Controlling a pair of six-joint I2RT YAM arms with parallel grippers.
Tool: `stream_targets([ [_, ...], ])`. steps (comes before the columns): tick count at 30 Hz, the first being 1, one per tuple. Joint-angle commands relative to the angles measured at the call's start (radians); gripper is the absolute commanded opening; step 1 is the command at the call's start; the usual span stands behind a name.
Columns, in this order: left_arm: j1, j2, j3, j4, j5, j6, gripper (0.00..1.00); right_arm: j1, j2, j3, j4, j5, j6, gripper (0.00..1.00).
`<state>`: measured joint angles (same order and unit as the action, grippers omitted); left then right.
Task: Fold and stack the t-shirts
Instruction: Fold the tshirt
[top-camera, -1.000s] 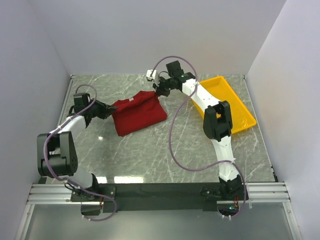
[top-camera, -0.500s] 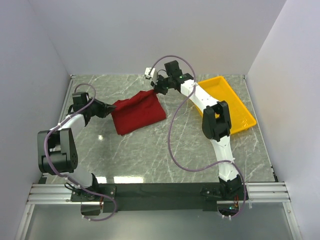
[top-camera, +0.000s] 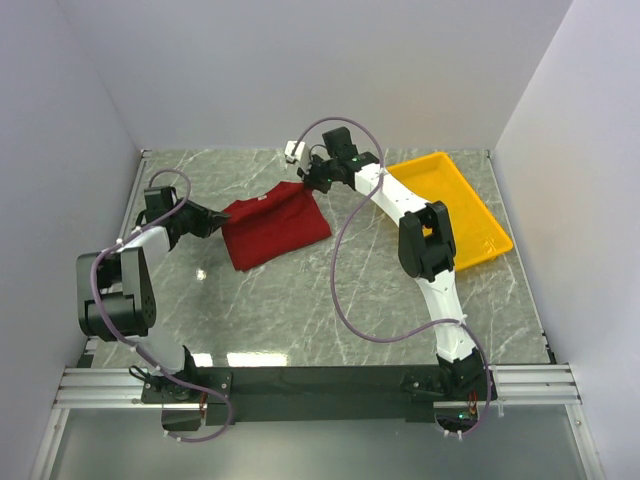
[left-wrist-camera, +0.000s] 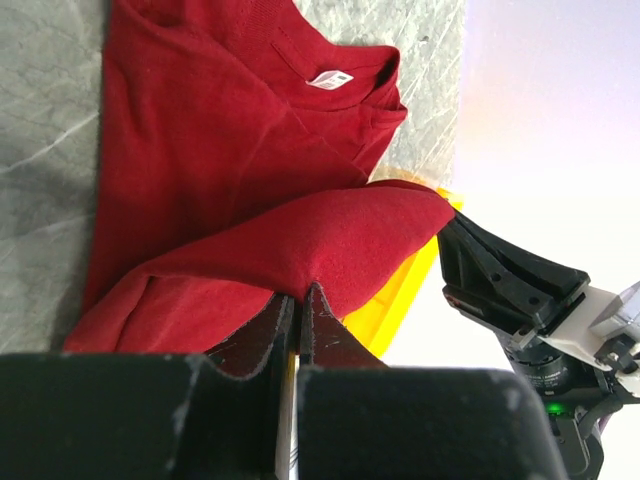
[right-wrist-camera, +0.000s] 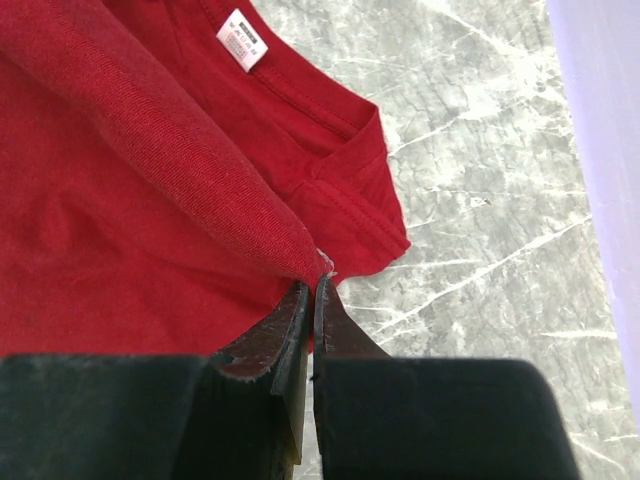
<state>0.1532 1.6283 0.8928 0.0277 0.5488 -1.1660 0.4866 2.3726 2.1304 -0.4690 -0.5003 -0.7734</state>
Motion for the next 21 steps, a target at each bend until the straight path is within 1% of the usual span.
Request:
stream_targets([
  [1, 0.006, 0.010, 0.044, 0.049, 0.017, 0.023, 0.01, 0.007, 0.005, 0.060, 0.052, 0.020, 0.017, 0.00],
  [8, 0.014, 0.038, 0.064, 0.051, 0.019, 0.023, 0.01, 0.018, 0.022, 0.069, 0.076, 0.037, 0.032, 0.00],
  [9, 0.014, 0.044, 0.069, 0.048, 0.020, 0.023, 0.02, 0.018, 0.027, 0.074, 0.085, 0.042, 0.036, 0.01],
  [11, 0.017, 0.056, 0.087, 0.037, 0.019, 0.026, 0.07, 0.021, 0.034, 0.080, 0.089, 0.054, 0.040, 0.08],
  [12, 0.017, 0.058, 0.098, 0.032, 0.016, 0.028, 0.17, 0.023, 0.040, 0.083, 0.095, 0.058, 0.042, 0.19],
  [14, 0.022, 0.059, 0.106, 0.014, 0.005, 0.031, 0.28, 0.027, 0.046, 0.082, 0.112, 0.094, 0.055, 0.37],
  [15, 0.022, 0.058, 0.112, 0.011, 0.000, 0.031, 0.39, 0.029, 0.048, 0.082, 0.128, 0.107, 0.063, 0.43],
  [16, 0.028, 0.058, 0.116, 0.009, 0.000, 0.031, 0.44, 0.029, 0.050, 0.082, 0.138, 0.120, 0.071, 0.53],
  [18, 0.032, 0.059, 0.132, -0.012, -0.004, 0.035, 0.53, 0.030, 0.051, 0.085, 0.164, 0.152, 0.108, 0.58],
  [19, 0.035, 0.059, 0.150, -0.018, -0.004, 0.043, 0.55, 0.029, 0.050, 0.083, 0.170, 0.163, 0.129, 0.62],
  [21, 0.040, 0.056, 0.178, -0.049, -0.013, 0.055, 0.58, 0.029, 0.042, 0.077, 0.185, 0.172, 0.143, 0.63],
])
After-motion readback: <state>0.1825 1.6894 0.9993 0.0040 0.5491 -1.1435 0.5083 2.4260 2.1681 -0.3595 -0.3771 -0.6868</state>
